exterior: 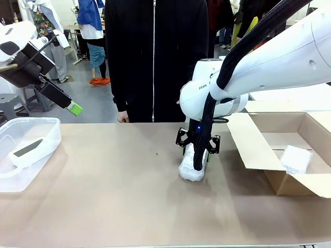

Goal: Separate and place wrapped and unwrapped clocks.
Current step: Pick up the Digital clock indicated by the person.

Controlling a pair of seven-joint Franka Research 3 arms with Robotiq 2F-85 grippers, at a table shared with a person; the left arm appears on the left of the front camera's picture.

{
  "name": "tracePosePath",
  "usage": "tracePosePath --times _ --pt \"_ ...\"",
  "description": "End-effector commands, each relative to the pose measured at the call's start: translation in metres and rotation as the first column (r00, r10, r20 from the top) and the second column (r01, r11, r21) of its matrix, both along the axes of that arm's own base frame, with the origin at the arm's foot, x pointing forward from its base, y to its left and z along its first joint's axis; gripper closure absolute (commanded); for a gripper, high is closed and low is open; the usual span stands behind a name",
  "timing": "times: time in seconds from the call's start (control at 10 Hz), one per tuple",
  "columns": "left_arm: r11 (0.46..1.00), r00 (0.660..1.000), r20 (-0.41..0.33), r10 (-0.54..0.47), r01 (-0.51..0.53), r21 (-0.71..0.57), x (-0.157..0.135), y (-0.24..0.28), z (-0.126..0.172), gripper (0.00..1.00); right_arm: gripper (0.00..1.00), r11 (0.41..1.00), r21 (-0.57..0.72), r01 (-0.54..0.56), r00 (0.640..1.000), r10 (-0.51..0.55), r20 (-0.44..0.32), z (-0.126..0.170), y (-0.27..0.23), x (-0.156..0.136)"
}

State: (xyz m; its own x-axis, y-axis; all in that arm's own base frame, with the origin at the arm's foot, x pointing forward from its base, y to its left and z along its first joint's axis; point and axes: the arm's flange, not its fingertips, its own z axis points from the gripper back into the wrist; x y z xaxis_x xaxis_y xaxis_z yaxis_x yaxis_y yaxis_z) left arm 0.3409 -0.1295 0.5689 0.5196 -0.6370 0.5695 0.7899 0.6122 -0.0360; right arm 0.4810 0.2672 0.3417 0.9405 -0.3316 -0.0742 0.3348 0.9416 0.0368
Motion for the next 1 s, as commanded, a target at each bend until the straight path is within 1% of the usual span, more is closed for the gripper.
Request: tracePosePath --times 0.0,0.2,0.5,0.7,0.8,0.9 --pt "1.000 1.000 -0.006 -0.009 0.009 -0.014 0.000 0.001 -0.001 0.00 0.00 0.999 -0.036 0.010 1.000 -0.010 -0.002 -0.006 -0.001 0.006" --pt "1.000 1.000 -0.006 -0.009 0.009 -0.014 0.000 0.001 -0.001 0.00 0.00 0.999 -0.031 0.025 1.000 -0.026 -0.017 -0.017 -0.005 0.014" --pt "1.000 1.000 -0.006 -0.009 0.009 -0.014 0.000 0.001 -0.001 0.00 0.00 1.000 -0.016 -0.014 0.999 0.013 -0.043 -0.035 -0.006 0.022" --pt "1.000 1.000 -0.006 -0.009 0.009 -0.014 0.000 0.001 -0.001 0.00 0.00 0.999 -0.022 -0.029 0.999 0.029 -0.014 -0.032 -0.004 0.017" --pt "1.000 1.000 -0.006 -0.009 0.009 -0.014 0.000 0.001 -0.001 0.00 0.14 0.999 -0.039 -0.015 0.999 0.014 -0.032 -0.030 -0.004 0.015" --pt "1.000 1.000 -0.006 -0.009 0.009 -0.014 0.000 0.001 -0.001 0.00 0.19 0.998 -0.059 -0.011 0.999 0.009 -0.045 -0.030 -0.004 0.014"
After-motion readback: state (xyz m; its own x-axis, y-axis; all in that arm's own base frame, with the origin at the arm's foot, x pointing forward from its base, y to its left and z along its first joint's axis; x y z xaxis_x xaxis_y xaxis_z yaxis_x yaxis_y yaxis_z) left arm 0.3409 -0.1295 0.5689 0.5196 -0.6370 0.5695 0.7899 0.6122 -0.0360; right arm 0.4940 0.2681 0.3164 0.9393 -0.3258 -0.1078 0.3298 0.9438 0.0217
